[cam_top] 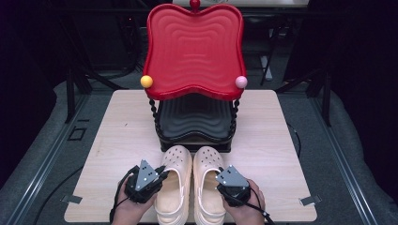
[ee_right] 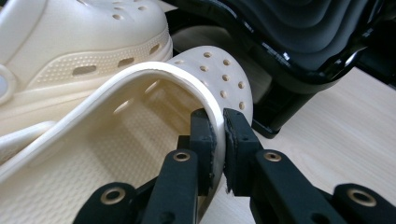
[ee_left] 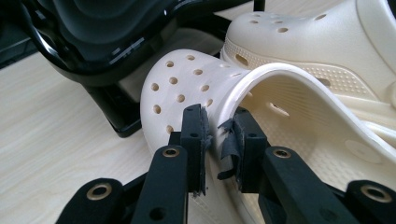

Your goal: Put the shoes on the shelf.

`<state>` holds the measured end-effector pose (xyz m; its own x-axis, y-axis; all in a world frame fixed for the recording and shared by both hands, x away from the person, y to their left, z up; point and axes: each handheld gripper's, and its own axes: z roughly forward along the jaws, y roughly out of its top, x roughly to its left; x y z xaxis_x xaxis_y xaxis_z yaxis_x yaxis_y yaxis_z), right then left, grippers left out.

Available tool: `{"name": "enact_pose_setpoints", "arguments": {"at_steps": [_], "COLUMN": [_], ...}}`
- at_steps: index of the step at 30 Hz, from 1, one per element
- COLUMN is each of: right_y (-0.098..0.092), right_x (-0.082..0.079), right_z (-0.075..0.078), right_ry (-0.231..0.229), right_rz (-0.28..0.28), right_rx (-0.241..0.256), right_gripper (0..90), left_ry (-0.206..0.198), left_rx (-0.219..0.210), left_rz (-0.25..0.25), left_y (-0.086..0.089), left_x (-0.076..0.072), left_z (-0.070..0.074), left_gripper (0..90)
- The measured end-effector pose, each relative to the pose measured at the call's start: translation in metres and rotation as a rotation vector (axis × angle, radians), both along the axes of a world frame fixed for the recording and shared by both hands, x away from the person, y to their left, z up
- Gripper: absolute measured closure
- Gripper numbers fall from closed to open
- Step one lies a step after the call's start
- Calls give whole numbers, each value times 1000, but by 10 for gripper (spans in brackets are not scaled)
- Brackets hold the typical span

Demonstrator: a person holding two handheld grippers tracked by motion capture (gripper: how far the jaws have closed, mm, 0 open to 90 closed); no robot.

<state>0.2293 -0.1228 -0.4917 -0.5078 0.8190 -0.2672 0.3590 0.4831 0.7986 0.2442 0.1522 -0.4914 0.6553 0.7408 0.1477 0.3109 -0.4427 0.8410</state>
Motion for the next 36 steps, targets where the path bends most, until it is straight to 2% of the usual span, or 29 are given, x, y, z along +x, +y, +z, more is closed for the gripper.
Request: {"name": "enact_pose_setpoints", "arguments": {"at_steps": [9,10,19,24,36], "right_y": [-4,-4,-6,-6,-3], "right_x": [-6,-6,-5,0,18], "right_z": [20,23,49,61,73], "right_ry": [-30,-31,-72,-91,-104], "right_rz": [3,6,11,8,-6], "right_rx": [17,20,37,30,20], "right_gripper": [832,832,832,832,832], "left_ry": [-39,-42,-62,-69,-85], "left_rx": [-12,-2,-14,-18,-31], "left_rz": [-10,-12,-2,2,33], "left_y": [4,5,5,4,1], "left_x": [-8,-8,-3,2,19], "left_z": [27,30,48,56,68], "left_gripper": [777,778,781,782,784]}}
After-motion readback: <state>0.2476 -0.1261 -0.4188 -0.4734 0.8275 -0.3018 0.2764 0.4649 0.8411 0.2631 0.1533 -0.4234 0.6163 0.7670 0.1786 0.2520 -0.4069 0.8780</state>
